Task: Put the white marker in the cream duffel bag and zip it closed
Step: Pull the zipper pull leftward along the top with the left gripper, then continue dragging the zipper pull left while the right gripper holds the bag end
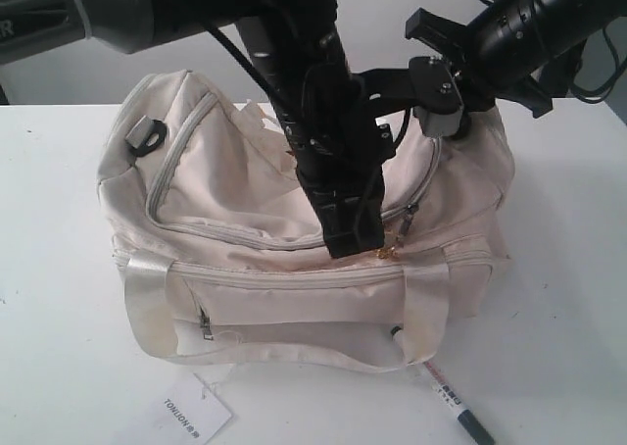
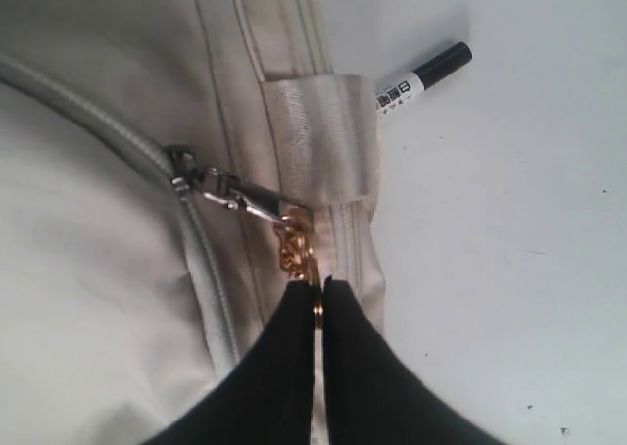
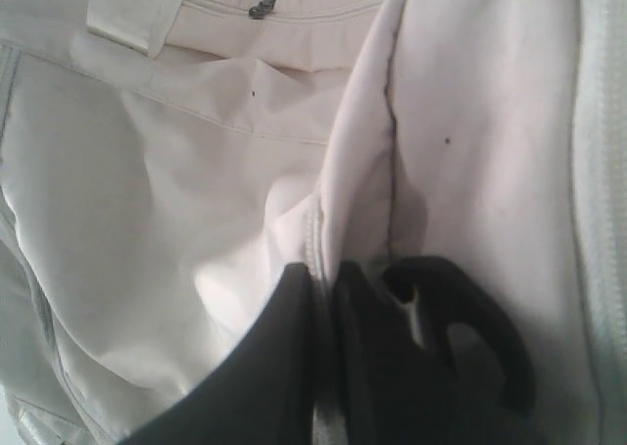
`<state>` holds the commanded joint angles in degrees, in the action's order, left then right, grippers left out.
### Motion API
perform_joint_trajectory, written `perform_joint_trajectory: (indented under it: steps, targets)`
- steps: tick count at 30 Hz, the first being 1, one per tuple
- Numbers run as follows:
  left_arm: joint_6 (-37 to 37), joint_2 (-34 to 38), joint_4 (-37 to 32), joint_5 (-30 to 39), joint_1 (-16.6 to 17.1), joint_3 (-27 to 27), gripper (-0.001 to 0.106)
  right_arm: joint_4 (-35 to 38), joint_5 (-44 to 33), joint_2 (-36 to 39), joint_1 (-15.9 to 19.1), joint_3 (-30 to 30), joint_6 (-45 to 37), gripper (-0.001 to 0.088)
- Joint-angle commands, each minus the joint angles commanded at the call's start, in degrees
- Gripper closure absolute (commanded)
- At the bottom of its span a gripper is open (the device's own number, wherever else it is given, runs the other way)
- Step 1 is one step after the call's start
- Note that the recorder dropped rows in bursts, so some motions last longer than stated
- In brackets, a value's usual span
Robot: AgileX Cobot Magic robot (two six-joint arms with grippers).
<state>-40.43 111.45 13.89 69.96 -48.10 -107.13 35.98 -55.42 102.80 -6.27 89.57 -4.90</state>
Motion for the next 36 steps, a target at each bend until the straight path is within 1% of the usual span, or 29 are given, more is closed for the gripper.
perform_joint_trajectory:
  steps: [10, 12, 17, 27, 33, 36]
  targets:
    - [0.25, -0.1, -0.44, 0.0, 0.0, 0.5, 0.105, -0.23, 0.0, 0.0, 0.0, 0.0, 0.0, 0.0868]
    - [0.25, -0.1, -1.87, 0.0, 0.0, 0.5, 0.105, -0.23, -0.31, 0.0, 0.0, 0.0, 0.0, 0.0868]
    - [3.59, -0.1, -6.06, 0.0, 0.0, 0.5, 0.105, -0.23, -0.7, 0.0, 0.0, 0.0, 0.0, 0.0868]
    - [5.08, -0.32, -6.56, 0.0, 0.0, 0.5, 0.105, -0.01, -0.7, 0.0, 0.63, 0.0, 0.56, 0.0868]
    - [4.69, -1.85, -10.29, 0.0, 0.0, 0.5, 0.105, 0.0, -0.97, 0.0, 1.55, 0.0, 0.56, 0.0868]
    - [4.3, -2.48, -10.67, 0.0, 0.0, 0.5, 0.105, 0.0, -0.97, 0.0, 1.69, 0.0, 0.56, 0.0868]
